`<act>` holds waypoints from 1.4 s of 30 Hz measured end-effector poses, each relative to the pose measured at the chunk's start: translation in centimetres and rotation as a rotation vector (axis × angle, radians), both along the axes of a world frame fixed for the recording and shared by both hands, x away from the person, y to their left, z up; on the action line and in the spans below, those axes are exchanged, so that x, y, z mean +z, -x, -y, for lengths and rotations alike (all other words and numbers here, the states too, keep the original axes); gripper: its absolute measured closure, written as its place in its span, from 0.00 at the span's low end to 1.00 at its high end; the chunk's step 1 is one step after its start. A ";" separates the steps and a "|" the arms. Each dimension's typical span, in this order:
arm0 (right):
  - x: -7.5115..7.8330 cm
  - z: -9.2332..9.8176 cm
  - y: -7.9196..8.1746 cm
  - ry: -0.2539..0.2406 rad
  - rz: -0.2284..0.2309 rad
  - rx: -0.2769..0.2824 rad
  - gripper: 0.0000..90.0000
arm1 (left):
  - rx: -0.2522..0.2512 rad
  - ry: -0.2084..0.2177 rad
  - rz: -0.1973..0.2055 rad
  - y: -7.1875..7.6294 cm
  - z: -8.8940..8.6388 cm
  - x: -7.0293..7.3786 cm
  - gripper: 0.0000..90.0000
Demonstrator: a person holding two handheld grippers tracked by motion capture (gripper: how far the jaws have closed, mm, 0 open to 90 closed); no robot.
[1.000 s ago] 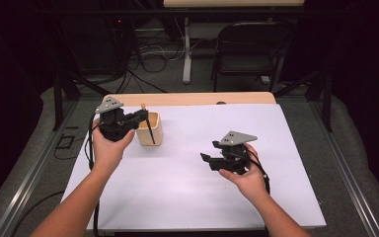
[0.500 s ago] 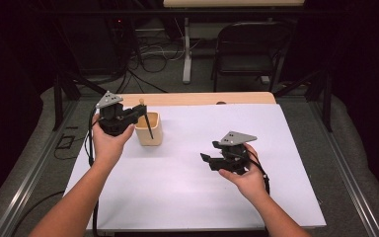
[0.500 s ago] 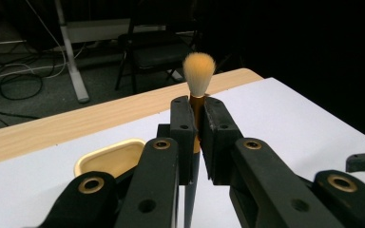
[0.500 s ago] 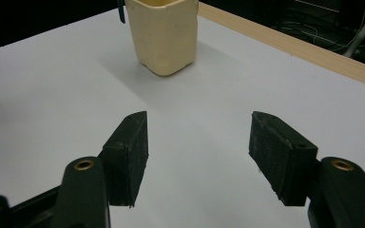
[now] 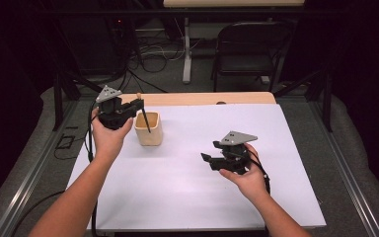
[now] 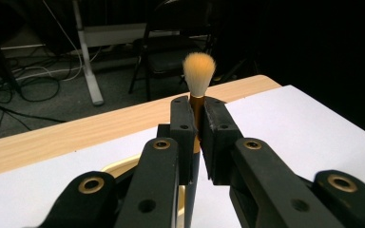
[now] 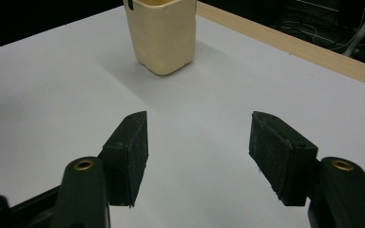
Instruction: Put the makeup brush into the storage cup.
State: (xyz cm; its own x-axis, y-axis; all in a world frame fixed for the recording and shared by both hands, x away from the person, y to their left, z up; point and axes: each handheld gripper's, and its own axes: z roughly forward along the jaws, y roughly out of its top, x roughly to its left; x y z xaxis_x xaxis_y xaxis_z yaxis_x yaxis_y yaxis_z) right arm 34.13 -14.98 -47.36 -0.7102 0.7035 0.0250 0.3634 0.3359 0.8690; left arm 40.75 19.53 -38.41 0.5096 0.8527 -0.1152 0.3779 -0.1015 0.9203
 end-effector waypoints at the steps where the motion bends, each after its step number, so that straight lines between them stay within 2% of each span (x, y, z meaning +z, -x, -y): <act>1: 0.0 0.0 0.0 -0.002 0.000 -0.001 0.42 | 0.002 0.001 0.000 -0.1 0.0 0.0 0.93; 25: -0.2 0.1 0.0 -0.004 -0.002 -0.003 0.42 | 0.070 0.017 0.019 -1.7 -0.3 0.2 0.93; 42: -0.3 -0.1 0.0 -0.004 -0.002 0.001 0.42 | 0.108 -0.004 0.027 -2.7 -0.6 -0.3 0.93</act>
State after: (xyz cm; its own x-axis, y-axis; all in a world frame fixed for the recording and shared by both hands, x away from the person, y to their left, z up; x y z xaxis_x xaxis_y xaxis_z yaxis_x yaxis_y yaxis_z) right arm 34.13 -14.90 -47.65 -0.7107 0.7029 0.0291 0.3646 0.3327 0.8697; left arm 43.45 20.08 -38.70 0.4173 0.9034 -0.0989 0.3618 -0.0653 0.9300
